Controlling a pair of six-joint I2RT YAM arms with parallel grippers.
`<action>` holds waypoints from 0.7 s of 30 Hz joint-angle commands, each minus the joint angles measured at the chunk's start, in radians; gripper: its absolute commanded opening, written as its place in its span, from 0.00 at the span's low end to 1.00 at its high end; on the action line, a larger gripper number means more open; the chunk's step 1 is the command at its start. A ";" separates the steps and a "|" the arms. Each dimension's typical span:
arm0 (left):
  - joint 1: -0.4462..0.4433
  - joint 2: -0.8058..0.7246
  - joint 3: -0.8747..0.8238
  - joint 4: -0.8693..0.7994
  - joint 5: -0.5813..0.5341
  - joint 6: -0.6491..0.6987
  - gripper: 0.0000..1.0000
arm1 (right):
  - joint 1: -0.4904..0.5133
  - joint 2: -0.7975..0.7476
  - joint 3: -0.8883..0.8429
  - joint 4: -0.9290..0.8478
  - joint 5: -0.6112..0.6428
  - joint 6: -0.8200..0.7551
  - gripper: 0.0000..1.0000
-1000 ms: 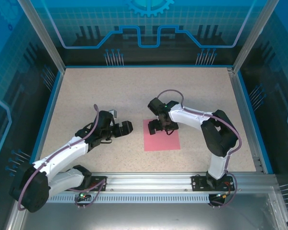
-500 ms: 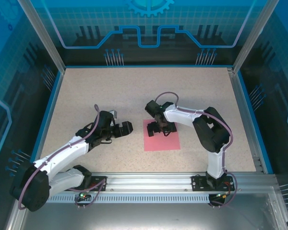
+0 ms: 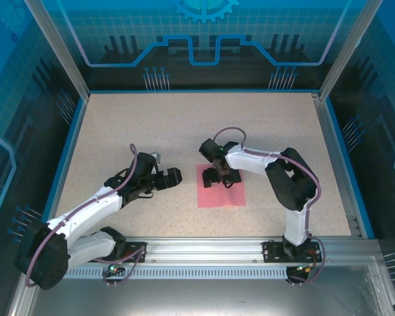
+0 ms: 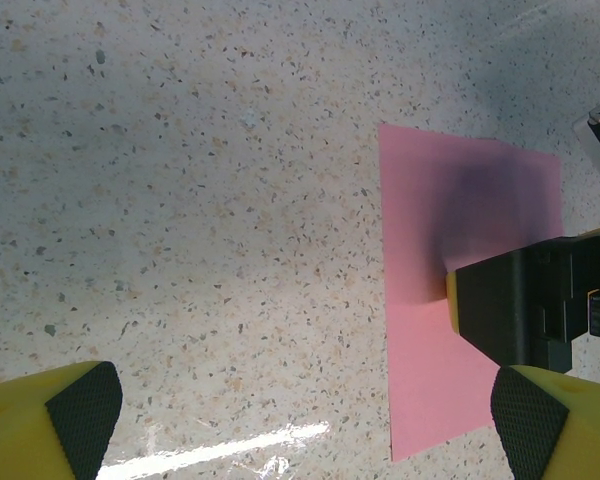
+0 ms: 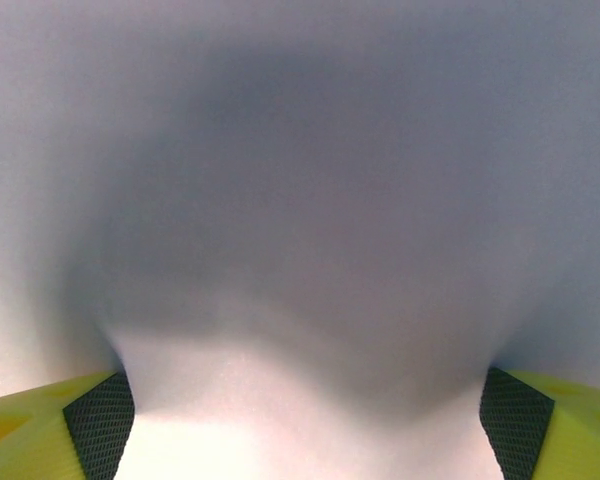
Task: Fold a paper plane with a square sheet of paper (pick it up from the middle)
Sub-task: Move the square sheet of paper to the center of the table, then fold a square sheet of paper at the center of the table.
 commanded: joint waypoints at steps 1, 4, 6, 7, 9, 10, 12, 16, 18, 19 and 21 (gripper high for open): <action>-0.002 0.009 0.012 -0.015 -0.012 0.021 0.99 | 0.003 0.101 -0.081 -0.001 -0.025 0.031 0.92; -0.003 0.012 0.015 -0.018 -0.008 0.019 0.98 | 0.003 0.091 -0.072 -0.013 -0.014 0.027 0.93; -0.002 0.012 0.019 -0.021 -0.008 0.018 0.98 | 0.004 0.077 -0.057 -0.025 -0.009 0.022 0.93; -0.003 0.012 0.020 -0.023 -0.008 0.019 0.98 | 0.004 0.070 -0.049 -0.030 -0.008 0.016 0.93; -0.003 0.010 0.021 -0.024 -0.010 0.019 0.99 | 0.004 0.061 -0.029 -0.037 -0.009 0.011 0.91; -0.003 0.011 0.022 -0.025 -0.010 0.018 0.99 | 0.003 0.060 -0.022 -0.042 -0.006 0.011 0.90; -0.002 0.011 0.022 -0.027 -0.008 0.017 0.98 | 0.003 0.058 -0.010 -0.047 -0.007 0.011 0.85; -0.003 0.009 0.024 -0.037 -0.012 0.022 0.99 | 0.003 0.043 0.000 -0.052 -0.007 0.014 0.76; -0.003 0.007 0.026 -0.042 -0.014 0.025 0.98 | 0.003 0.025 0.001 -0.053 -0.004 0.013 0.72; -0.003 0.006 0.026 -0.044 -0.015 0.025 0.98 | 0.003 0.013 0.001 -0.053 -0.006 0.011 0.67; -0.002 0.005 0.029 -0.046 -0.015 0.027 0.99 | 0.002 -0.005 0.004 -0.056 -0.002 0.009 0.61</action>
